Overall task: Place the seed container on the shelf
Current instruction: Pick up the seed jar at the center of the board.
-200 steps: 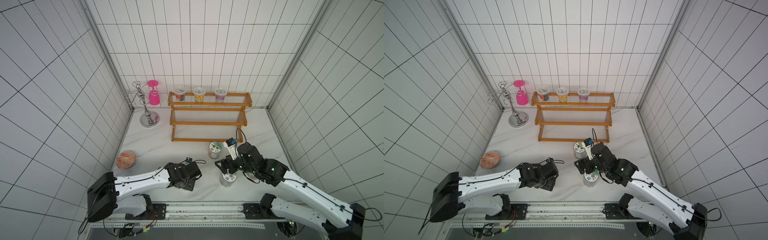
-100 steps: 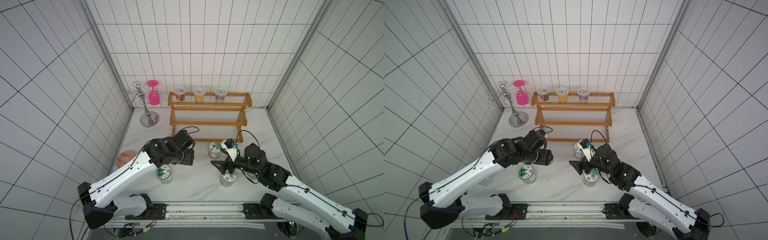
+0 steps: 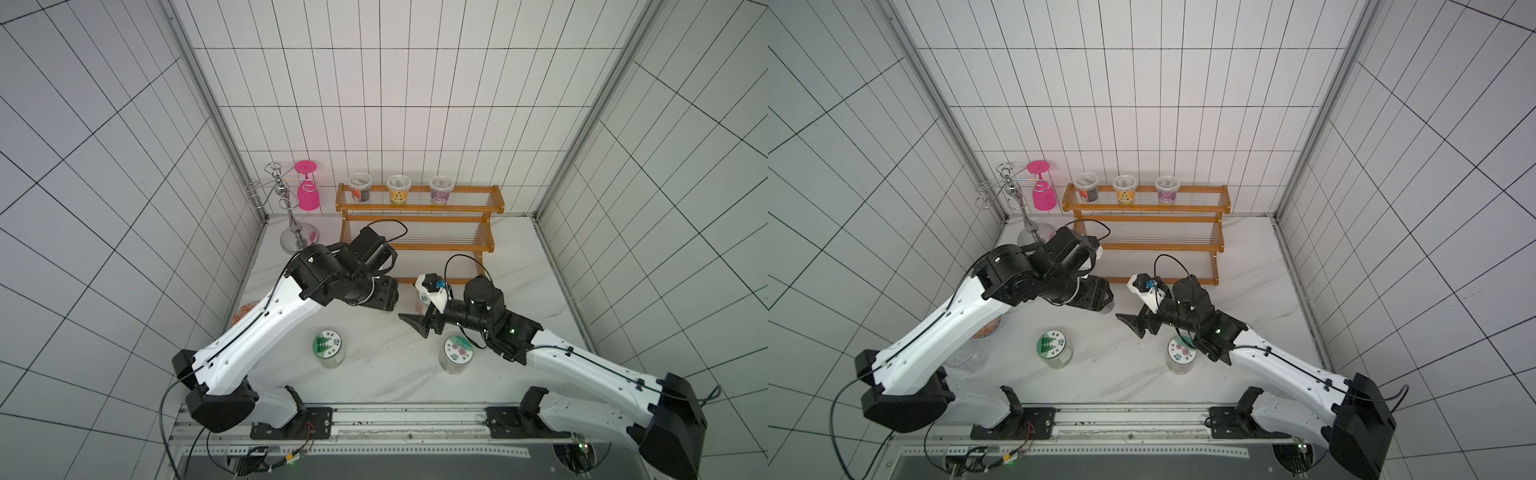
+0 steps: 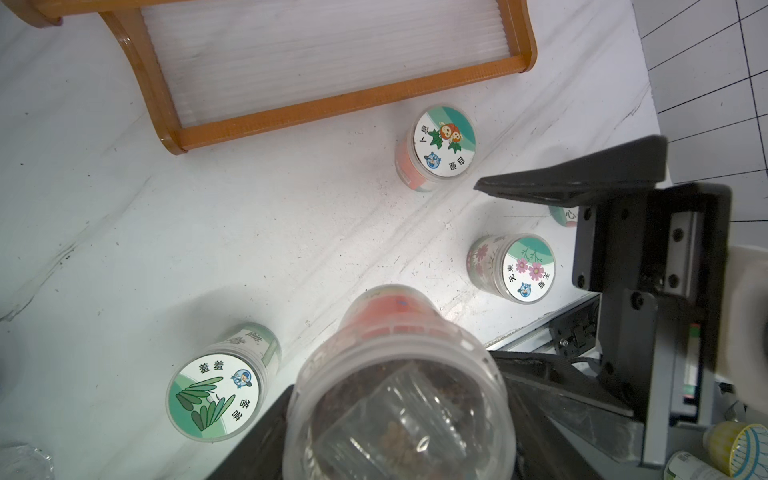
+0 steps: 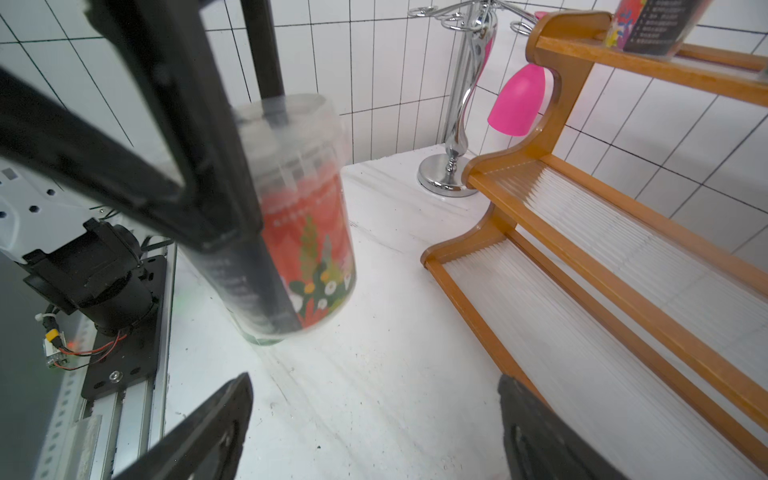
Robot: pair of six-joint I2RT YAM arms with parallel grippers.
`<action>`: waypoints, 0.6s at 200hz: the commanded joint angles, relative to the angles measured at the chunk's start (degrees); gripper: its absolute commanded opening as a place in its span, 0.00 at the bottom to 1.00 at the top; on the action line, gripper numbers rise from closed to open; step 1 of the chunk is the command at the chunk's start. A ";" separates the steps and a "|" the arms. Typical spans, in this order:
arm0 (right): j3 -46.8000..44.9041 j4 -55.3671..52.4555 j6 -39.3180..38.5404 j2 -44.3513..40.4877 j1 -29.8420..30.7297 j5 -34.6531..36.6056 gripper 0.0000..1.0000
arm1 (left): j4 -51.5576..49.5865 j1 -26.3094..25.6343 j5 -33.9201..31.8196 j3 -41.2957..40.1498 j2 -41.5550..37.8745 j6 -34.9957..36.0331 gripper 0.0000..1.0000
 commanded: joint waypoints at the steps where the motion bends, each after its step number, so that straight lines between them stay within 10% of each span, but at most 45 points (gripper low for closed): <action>1: 3.15 8.48 -0.65 1.42 0.46 -4.79 0.95 | 1.33 0.19 3.08 0.45 0.07 0.54 0.60; 120: 5.31 12.75 0.69 6.11 1.07 -10.57 0.83 | 7.35 0.19 6.12 -2.57 0.24 -1.14 0.60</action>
